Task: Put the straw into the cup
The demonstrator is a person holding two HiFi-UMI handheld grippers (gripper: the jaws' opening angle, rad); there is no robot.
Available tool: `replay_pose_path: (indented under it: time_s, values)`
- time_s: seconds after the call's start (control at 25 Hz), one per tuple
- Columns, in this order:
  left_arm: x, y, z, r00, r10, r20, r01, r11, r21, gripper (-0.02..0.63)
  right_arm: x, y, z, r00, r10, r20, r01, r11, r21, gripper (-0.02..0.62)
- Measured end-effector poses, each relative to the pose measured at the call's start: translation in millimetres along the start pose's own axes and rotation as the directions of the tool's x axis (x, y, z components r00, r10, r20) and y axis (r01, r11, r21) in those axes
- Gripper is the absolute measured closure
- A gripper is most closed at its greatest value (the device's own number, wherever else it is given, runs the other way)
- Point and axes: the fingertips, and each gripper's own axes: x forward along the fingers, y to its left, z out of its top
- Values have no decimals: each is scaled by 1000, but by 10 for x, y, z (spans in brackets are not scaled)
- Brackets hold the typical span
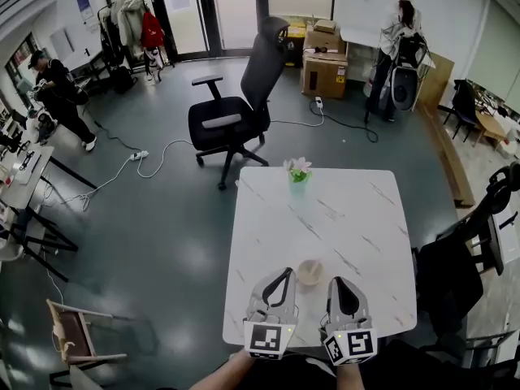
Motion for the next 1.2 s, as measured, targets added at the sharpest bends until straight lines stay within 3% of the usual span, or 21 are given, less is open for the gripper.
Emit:
replay_pose_path:
  time_s: [0.12, 1.2]
  values:
    - [-37, -50, 61, 1000, 5, 23, -4, 999, -37, 604, -24, 52, 27, 1000, 2, -2, -2, 1000, -27, 604]
    - [-82, -225, -5, 1000, -15, -1, 15, 1000, 19, 604, -89, 83, 54, 1000, 22, -2, -22, 999, -34, 604]
